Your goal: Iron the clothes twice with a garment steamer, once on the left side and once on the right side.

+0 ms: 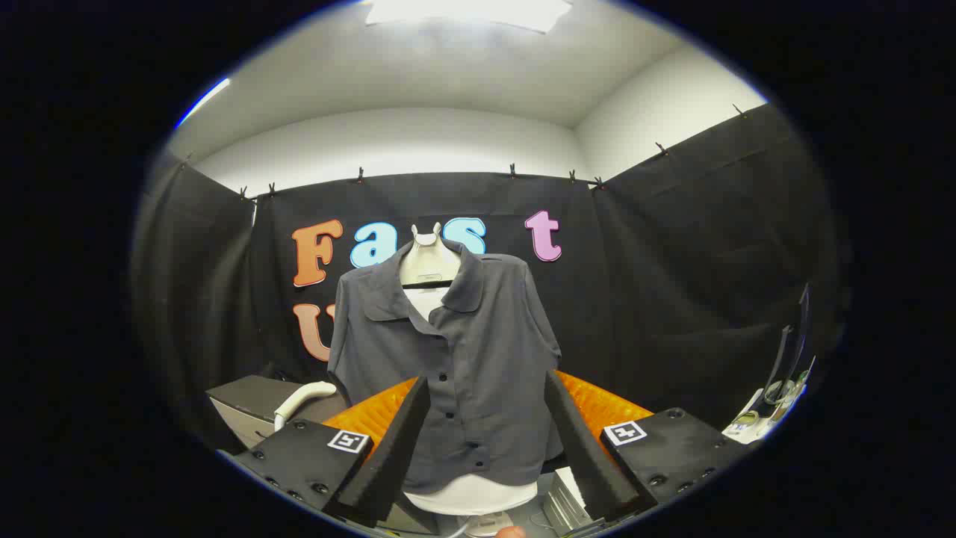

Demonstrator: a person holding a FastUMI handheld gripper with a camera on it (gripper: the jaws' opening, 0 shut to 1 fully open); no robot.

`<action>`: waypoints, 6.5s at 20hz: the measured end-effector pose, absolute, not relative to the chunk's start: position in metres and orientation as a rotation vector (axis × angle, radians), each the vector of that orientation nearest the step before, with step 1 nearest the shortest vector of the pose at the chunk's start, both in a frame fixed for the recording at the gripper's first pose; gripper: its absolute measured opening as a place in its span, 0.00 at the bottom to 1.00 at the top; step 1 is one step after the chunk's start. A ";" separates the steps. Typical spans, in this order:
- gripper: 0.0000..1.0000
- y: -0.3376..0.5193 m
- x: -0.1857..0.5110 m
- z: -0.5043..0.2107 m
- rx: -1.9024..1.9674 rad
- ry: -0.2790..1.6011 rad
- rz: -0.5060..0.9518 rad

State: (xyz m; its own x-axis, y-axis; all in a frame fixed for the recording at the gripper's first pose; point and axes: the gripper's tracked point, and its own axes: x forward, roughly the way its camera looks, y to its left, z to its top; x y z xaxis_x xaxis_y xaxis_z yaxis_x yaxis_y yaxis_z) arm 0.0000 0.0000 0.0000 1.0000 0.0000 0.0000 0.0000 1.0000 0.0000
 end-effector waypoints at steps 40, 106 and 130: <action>0.98 0.344 0.122 -0.063 0.017 0.195 0.257; 0.33 0.397 0.168 -0.132 0.008 0.506 0.350; 0.33 0.173 0.165 -0.081 0.031 0.428 0.212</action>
State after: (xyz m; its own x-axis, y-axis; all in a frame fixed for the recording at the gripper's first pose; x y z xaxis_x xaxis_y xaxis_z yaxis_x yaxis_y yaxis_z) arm 0.1649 0.1732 -0.0808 0.8880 0.2105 -0.4088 -0.1973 0.9775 0.0748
